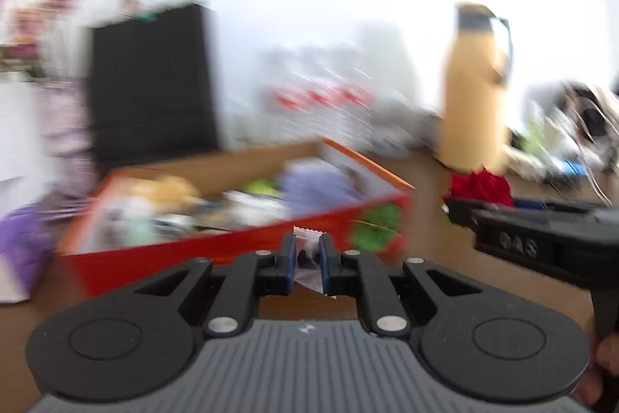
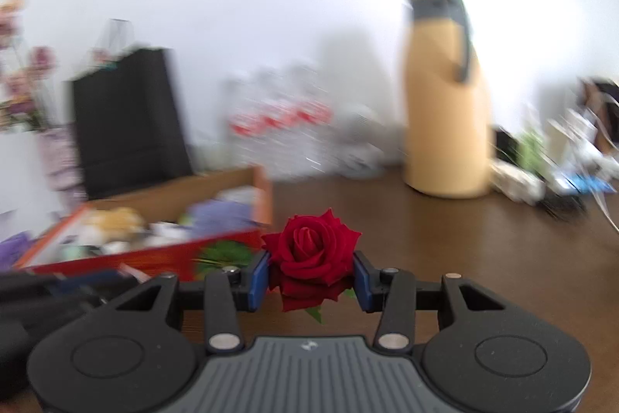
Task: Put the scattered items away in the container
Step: 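Carry the rose and packet into the box and open both tools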
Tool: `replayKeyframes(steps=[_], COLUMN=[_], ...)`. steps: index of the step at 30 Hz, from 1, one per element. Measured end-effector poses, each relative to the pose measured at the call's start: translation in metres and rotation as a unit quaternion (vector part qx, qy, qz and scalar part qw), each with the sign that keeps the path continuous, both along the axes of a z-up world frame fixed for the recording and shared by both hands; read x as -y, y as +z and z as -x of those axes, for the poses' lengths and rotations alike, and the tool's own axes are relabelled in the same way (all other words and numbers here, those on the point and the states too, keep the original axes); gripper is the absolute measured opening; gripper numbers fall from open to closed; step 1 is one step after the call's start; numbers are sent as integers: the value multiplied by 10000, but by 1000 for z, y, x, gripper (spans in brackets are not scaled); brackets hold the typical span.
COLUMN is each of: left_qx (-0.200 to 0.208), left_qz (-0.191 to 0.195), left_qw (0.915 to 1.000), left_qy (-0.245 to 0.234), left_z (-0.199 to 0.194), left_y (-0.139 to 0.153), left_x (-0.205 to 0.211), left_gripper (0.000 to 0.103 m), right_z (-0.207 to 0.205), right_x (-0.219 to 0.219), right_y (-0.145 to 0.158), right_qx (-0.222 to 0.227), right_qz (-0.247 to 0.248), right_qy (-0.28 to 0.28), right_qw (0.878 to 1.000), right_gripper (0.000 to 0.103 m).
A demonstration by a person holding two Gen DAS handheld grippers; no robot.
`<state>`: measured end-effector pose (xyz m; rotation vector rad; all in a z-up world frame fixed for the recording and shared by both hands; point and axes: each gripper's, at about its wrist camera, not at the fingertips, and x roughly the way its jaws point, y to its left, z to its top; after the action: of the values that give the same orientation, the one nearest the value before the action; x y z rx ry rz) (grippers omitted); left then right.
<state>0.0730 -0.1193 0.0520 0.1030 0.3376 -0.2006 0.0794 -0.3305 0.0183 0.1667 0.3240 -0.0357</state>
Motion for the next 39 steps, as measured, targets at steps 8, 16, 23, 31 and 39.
replayKeyframes(steps=[8, 16, 23, 31, 39], left_qx=[1240, 1060, -1167, -1974, -1918], left_qz=[147, 573, 674, 430, 234], left_qw=[9889, 9884, 9878, 9775, 9807], left_qy=[806, 921, 781, 599, 311], left_z=[76, 3, -157, -196, -197], left_y=[6, 39, 48, 4, 6], left_x=[-47, -80, -84, -95, -102], left_gripper=[13, 14, 14, 14, 14], right_z=[44, 17, -157, -228, -207], right_x=[-74, -88, -81, -63, -80], right_y=[15, 53, 91, 31, 29], right_qx=[941, 1054, -1313, -3249, -3417], right_qz=[437, 610, 700, 630, 888], right_qy=[930, 826, 1034, 1244, 1195], right_qw=[9902, 9891, 9835, 9354, 9279], right_gripper=[43, 44, 43, 35, 38])
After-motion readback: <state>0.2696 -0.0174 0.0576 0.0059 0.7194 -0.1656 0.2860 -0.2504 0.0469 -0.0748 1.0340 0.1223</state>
